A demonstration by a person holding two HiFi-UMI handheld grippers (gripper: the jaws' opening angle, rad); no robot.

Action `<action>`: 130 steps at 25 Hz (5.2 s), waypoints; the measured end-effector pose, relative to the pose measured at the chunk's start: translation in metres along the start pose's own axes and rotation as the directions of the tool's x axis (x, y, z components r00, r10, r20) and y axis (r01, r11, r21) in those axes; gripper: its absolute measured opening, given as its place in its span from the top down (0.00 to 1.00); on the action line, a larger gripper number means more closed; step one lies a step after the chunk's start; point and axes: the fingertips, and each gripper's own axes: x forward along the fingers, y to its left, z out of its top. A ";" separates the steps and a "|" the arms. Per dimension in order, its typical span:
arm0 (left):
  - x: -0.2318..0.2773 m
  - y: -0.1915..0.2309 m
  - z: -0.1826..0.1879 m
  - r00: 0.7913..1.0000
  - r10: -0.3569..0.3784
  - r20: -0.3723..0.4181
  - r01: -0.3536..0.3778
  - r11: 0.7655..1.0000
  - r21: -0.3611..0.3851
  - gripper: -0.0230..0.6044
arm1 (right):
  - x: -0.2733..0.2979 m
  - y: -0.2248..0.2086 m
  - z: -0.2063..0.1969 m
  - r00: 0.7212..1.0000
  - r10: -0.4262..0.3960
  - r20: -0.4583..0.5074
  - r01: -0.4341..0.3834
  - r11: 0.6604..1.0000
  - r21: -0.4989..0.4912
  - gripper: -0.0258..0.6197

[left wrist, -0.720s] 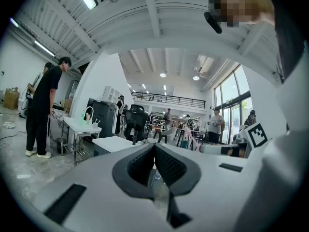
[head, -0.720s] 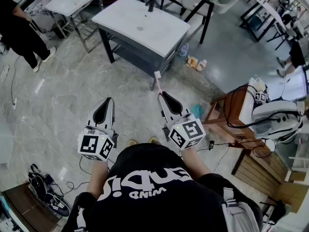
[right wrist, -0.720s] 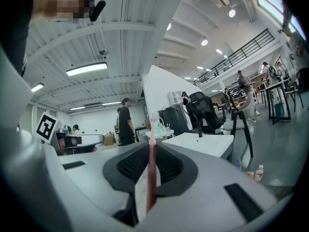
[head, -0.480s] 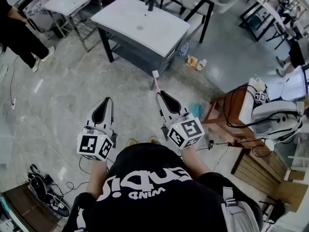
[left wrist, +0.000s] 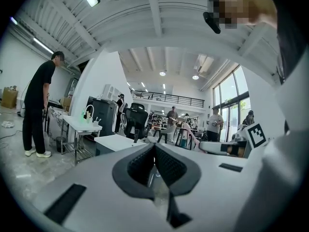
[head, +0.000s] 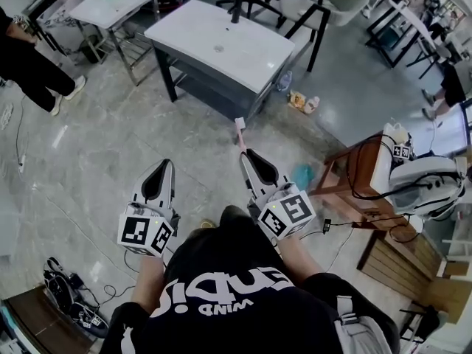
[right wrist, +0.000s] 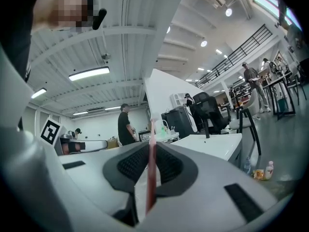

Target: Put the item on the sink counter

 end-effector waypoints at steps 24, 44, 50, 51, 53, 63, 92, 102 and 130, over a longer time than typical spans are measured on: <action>0.061 0.070 0.008 1.000 -0.011 0.011 0.011 0.999 0.033 0.93 | 0.094 -0.021 -0.008 1.000 0.018 0.014 -0.018 1.000 0.001 0.87; 0.230 0.154 0.046 1.000 0.028 -0.005 -0.028 1.000 0.009 0.93 | 0.252 -0.132 0.037 0.999 0.050 -0.018 -0.050 0.999 -0.009 0.87; 0.285 0.177 0.056 0.999 0.050 0.010 -0.050 0.999 0.009 0.93 | 0.298 -0.170 0.049 0.997 0.072 -0.022 -0.073 0.997 -0.023 0.87; 0.292 0.180 0.057 0.998 0.055 0.013 -0.055 0.998 0.009 0.93 | 0.304 -0.175 0.051 0.997 0.078 -0.023 -0.078 0.997 -0.026 0.87; 0.303 0.184 0.059 0.998 0.063 0.018 -0.063 0.998 0.010 0.93 | 0.315 -0.183 0.054 0.996 0.090 -0.026 -0.091 0.995 -0.034 0.87; 0.339 0.218 0.061 0.996 0.084 0.015 -0.084 0.996 0.002 0.93 | 0.361 -0.200 0.047 0.993 0.106 -0.051 -0.107 0.994 -0.016 0.87; 0.523 0.391 0.120 0.988 -0.155 -0.019 0.155 0.987 0.027 0.93 | 0.579 -0.247 0.067 0.996 -0.093 -0.011 0.093 0.995 -0.026 0.87; 0.560 0.408 0.135 0.959 -0.281 -0.034 0.282 0.959 0.042 0.93 | 0.617 -0.252 0.086 0.983 -0.179 0.033 0.180 0.983 -0.037 0.87; 0.651 0.393 0.131 0.922 -0.383 -0.056 0.385 0.922 0.027 0.93 | 0.654 -0.319 0.103 0.977 -0.209 0.052 0.211 0.977 -0.042 0.87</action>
